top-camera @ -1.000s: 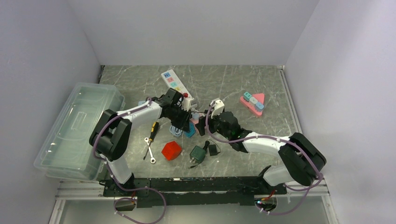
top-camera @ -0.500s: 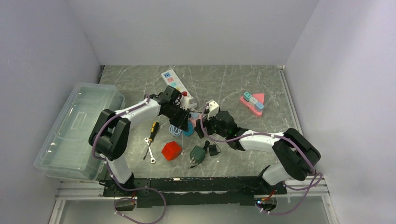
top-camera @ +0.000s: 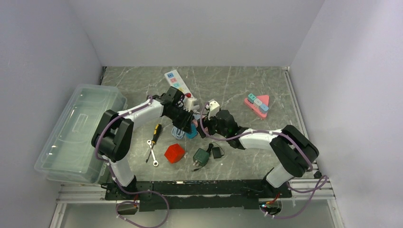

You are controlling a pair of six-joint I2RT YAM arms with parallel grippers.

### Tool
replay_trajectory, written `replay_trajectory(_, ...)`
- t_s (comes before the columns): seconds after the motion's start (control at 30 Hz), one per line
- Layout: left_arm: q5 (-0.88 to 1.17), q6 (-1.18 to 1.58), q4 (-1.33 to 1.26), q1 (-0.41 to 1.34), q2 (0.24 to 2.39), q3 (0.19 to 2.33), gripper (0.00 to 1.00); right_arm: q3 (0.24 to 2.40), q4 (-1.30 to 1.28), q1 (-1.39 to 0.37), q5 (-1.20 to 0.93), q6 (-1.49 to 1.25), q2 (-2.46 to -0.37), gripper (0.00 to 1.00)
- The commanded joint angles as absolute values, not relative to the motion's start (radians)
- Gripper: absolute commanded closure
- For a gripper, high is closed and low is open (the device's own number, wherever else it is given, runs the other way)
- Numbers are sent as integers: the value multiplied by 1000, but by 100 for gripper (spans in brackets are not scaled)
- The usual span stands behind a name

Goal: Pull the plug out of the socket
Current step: Remove the plug from the socket.

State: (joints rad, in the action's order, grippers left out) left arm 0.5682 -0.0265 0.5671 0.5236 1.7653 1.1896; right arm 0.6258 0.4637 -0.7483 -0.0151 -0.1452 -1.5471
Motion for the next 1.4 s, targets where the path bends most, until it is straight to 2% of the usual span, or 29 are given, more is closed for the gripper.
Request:
replay_trajectory(0.0,656,-53,550,522,1765,1233,100,689,476,-753,-43,-168,-1588,14)
replay_trajectory(0.17,640,-57,554,522,1767,1232,100,678,477,-753,-18,-170,-1566,16)
replay_trajectory(0.27,618,-55,561,522,1777,1237,100,659,491,-753,-9,-152,-1532,28)
replay_trajectory(0.3,612,-57,568,521,1782,1241,100,657,488,-753,-9,-147,-1522,29)
replay_trajectory(0.77,614,-72,584,522,1789,1250,100,661,468,-758,-2,-106,-1505,20)
replay_trajectory(0.9,619,-79,584,522,1785,1247,100,682,457,-758,-4,-101,-1542,20)
replay_trajectory(1.0,622,-82,586,522,1784,1249,100,699,437,-758,-3,-98,-1562,27)
replay_trajectory(1.17,634,-90,588,522,1786,1249,100,717,421,-758,-2,-96,-1588,28)
replay_trajectory(1.3,637,-89,588,522,1788,1248,100,719,420,-758,-11,-103,-1588,42)
replay_trajectory(1.37,631,-71,580,522,1789,1246,100,721,416,-758,-11,-110,-1585,57)
